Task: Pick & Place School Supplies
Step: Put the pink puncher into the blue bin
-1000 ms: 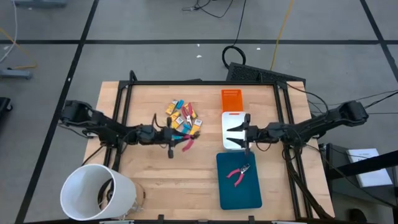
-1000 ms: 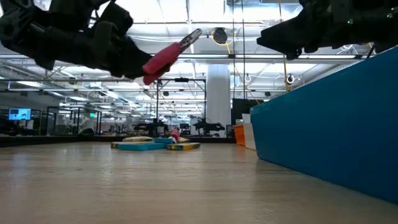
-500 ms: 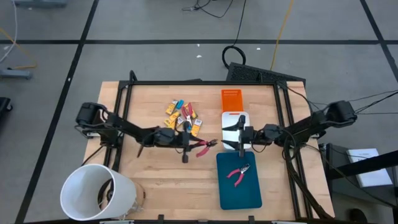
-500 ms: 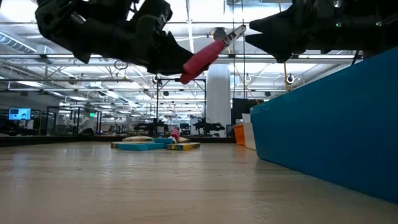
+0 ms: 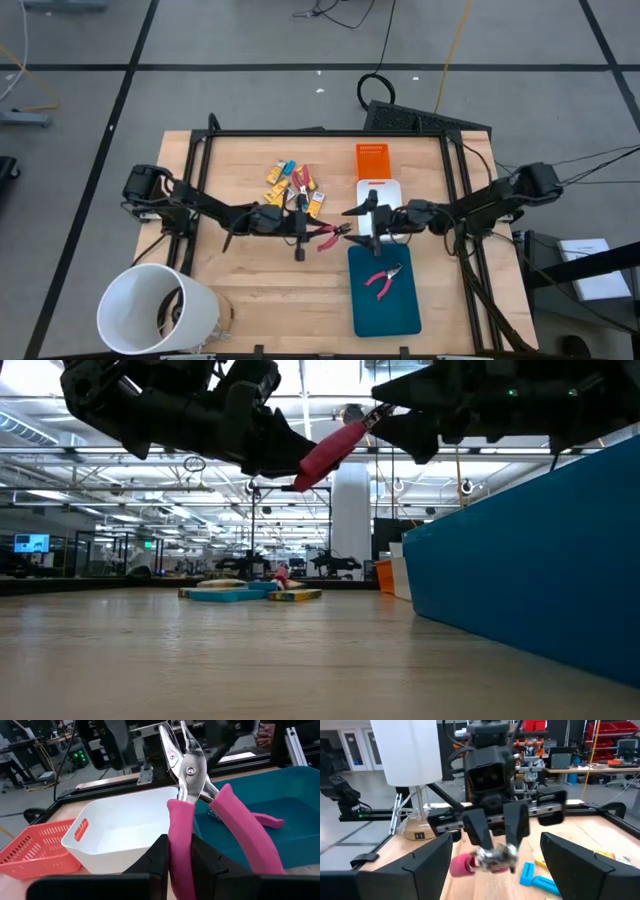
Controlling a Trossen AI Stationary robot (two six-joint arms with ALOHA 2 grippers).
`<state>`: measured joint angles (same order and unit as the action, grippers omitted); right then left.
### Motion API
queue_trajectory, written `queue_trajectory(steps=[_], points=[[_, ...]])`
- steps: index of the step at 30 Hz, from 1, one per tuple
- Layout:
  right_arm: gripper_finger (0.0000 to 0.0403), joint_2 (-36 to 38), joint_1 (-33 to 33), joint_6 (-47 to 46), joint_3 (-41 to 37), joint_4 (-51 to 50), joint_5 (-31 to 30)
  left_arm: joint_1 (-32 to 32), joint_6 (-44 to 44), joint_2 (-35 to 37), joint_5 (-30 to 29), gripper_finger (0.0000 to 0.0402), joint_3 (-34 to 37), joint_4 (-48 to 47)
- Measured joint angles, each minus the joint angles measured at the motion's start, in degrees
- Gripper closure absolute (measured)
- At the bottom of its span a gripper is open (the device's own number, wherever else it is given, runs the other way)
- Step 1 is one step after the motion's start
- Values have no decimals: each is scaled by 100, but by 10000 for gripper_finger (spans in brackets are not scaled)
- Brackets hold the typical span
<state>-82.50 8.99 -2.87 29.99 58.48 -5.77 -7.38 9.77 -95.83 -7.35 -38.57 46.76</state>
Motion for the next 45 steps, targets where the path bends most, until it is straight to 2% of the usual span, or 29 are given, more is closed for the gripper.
queue_trajectory(steps=[6, 14, 19, 22, 29, 34, 40, 45], points=[[121, -261, 2, 190, 82, -15, 3, -4, -90, 0, -2, 339, 0, -65], [143, -229, -2, 207, 82, -102, 5, -4, -107, 0, -2, 352, 0, -65], [162, -229, -2, 244, 82, -145, 5, -4, -156, 0, -2, 341, 0, -65], [177, -229, -2, 249, 82, -134, 7, -4, -172, 0, -2, 335, 0, -65], [219, -229, -2, 249, 82, -138, 7, -4, -173, 0, -2, 351, 0, -75], [256, -229, -2, 249, 82, -138, 9, -4, -246, 0, -5, 330, 0, -76], [298, -227, 0, 374, 82, -138, 55, -4, -272, 0, -4, 323, 0, -76], [302, -227, -2, 399, 82, -128, 290, -6, -578, 0, -31, 322, 0, -62]])
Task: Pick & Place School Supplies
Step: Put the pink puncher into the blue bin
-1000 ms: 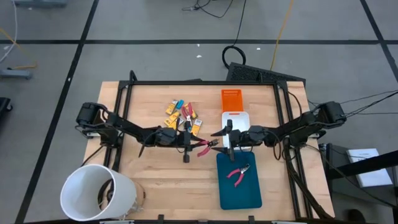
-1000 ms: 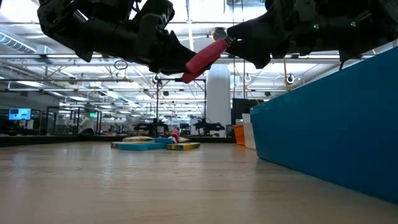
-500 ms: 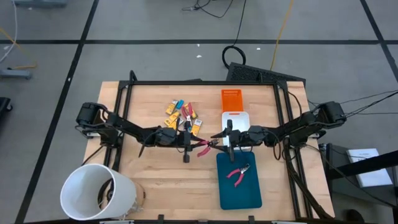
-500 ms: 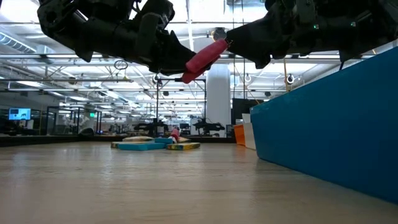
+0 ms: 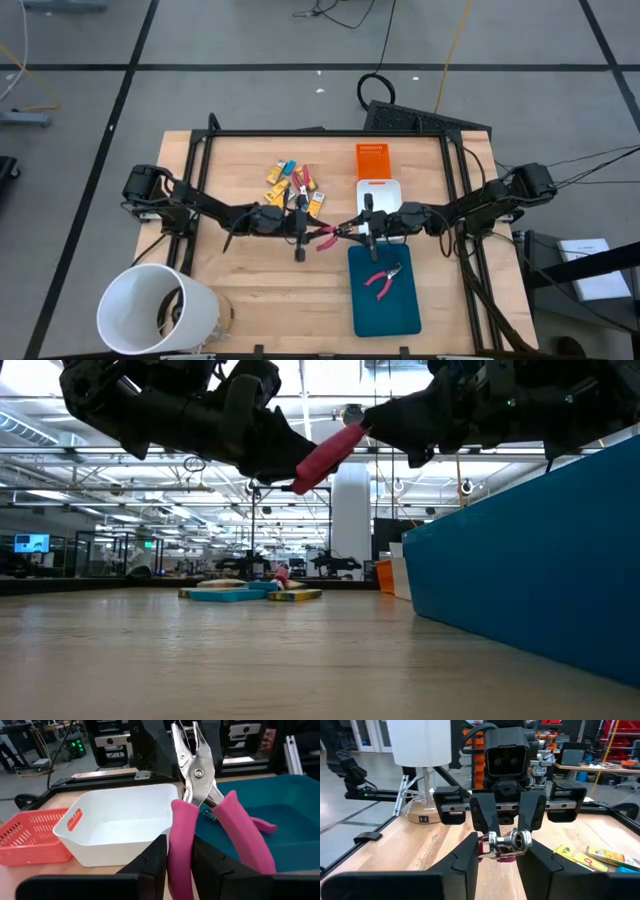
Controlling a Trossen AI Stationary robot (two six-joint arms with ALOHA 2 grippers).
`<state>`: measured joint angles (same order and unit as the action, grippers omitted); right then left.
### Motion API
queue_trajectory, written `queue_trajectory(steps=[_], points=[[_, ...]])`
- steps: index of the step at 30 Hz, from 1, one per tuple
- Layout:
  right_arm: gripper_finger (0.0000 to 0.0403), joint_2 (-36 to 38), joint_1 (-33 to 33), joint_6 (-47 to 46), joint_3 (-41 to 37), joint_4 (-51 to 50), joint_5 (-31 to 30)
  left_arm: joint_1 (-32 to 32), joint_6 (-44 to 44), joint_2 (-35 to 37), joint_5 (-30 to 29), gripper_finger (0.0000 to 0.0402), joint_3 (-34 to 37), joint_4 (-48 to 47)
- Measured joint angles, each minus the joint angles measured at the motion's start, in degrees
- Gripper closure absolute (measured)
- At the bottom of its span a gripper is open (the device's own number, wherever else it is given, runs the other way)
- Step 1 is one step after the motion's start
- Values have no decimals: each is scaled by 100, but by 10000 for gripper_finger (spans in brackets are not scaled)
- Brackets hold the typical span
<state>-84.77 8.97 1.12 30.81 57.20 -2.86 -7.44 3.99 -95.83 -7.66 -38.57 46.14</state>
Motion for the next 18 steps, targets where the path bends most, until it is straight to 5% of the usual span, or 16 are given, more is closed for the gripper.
queue_trajectory(steps=[7, 18], points=[[304, 6, -9, 46, 0, 50, -38, -2, -545, 28, -316, 294, 7, 23], [306, 377, 3, -101, -8, -375, 23, -63, -923, 366, -394, 153, -35, -280]])
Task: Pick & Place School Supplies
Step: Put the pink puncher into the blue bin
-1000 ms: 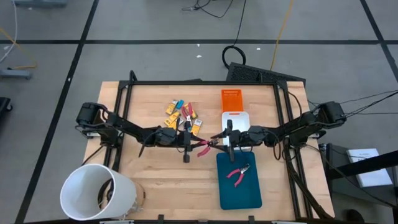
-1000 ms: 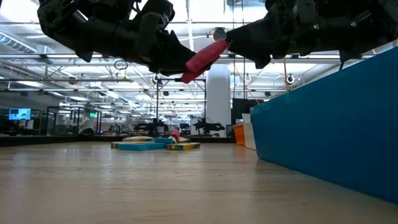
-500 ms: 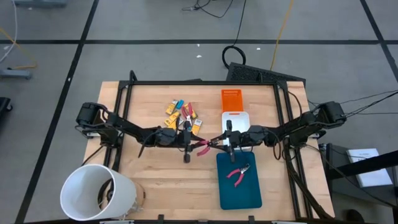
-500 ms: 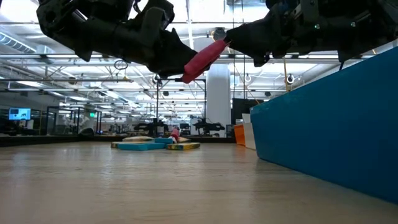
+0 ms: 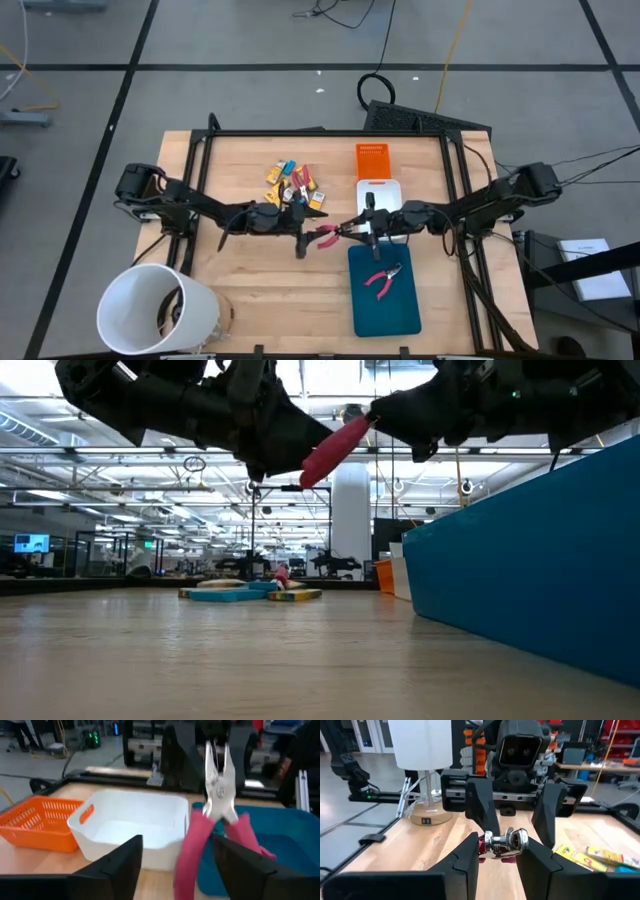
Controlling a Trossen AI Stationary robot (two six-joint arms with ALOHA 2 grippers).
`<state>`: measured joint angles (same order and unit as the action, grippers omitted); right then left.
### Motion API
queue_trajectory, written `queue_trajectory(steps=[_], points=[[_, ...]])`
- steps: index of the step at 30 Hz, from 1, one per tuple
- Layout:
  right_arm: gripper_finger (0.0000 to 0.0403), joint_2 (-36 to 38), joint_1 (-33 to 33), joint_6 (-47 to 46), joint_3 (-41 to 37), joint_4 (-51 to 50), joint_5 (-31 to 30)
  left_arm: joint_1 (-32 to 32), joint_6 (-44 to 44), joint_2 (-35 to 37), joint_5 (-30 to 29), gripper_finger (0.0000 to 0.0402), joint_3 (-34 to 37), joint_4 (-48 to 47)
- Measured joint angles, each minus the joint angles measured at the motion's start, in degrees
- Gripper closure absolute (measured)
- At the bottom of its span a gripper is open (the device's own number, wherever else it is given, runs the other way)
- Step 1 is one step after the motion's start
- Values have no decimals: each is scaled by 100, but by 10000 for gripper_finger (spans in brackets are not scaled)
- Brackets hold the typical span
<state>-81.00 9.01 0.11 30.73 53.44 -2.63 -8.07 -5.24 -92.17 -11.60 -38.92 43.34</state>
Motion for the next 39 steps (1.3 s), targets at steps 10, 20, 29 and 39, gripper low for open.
queue_trajectory(steps=[10, 20, 29, 39], points=[[306, 1228, 606, -528, -1, -1434, -6, -141, 20, 339, 95, 118, 9, -615], [306, 1654, 2265, -649, 1, -2278, -550, -161, -607, 1059, -498, 128, 152, -2280], [306, 1795, 3495, -997, -89, -2987, -1987, -224, -999, 1121, -1412, 128, 1457, -600], [306, 1763, 3611, -1293, -985, -2057, -2883, -224, -1613, 1116, -1392, 128, 1904, -4]])
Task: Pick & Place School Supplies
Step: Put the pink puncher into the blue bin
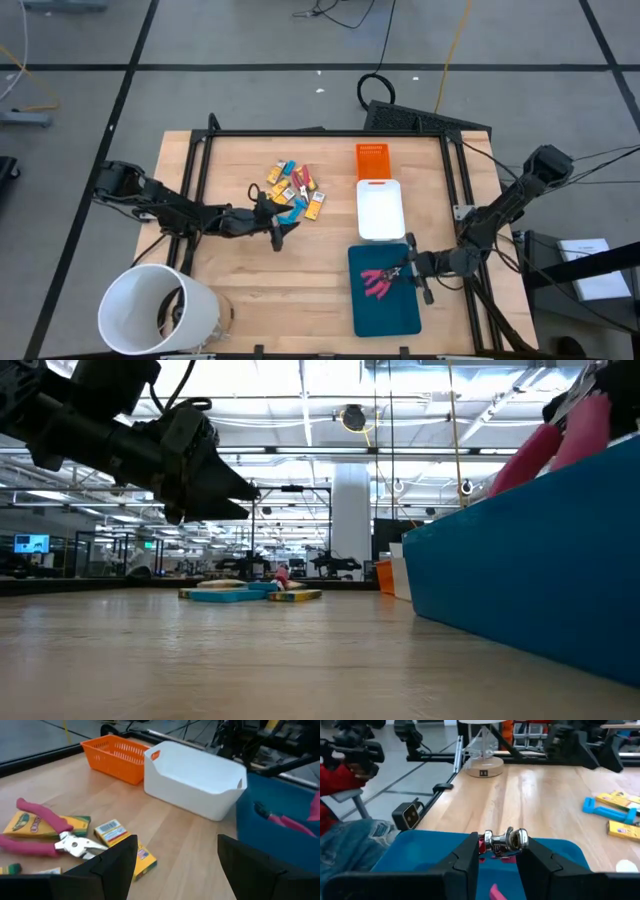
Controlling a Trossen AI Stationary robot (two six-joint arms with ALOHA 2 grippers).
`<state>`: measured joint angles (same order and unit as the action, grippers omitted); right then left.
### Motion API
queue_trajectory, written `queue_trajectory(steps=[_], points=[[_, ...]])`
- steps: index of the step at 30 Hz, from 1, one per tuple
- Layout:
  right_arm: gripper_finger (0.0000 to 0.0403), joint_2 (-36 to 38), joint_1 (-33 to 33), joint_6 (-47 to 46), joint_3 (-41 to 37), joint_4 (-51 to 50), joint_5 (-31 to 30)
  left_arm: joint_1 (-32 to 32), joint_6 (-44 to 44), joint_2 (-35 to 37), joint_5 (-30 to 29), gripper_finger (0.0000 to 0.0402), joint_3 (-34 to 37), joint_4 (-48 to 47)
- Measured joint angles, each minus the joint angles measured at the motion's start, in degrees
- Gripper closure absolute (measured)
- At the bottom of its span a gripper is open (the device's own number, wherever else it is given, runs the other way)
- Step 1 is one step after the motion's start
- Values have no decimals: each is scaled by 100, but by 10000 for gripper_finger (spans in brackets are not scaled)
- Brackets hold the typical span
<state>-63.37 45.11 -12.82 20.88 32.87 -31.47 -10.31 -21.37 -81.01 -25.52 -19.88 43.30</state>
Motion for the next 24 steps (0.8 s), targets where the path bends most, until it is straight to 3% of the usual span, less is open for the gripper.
queue_trajectory(steps=[9, 24], points=[[306, -182, -29, -86, -277, 378, -4, 0, 88, 0, 4, 128, -2, 51], [298, -1200, -695, -162, -281, 939, 190, 0, -15, 0, 17, 128, -4, 4]])
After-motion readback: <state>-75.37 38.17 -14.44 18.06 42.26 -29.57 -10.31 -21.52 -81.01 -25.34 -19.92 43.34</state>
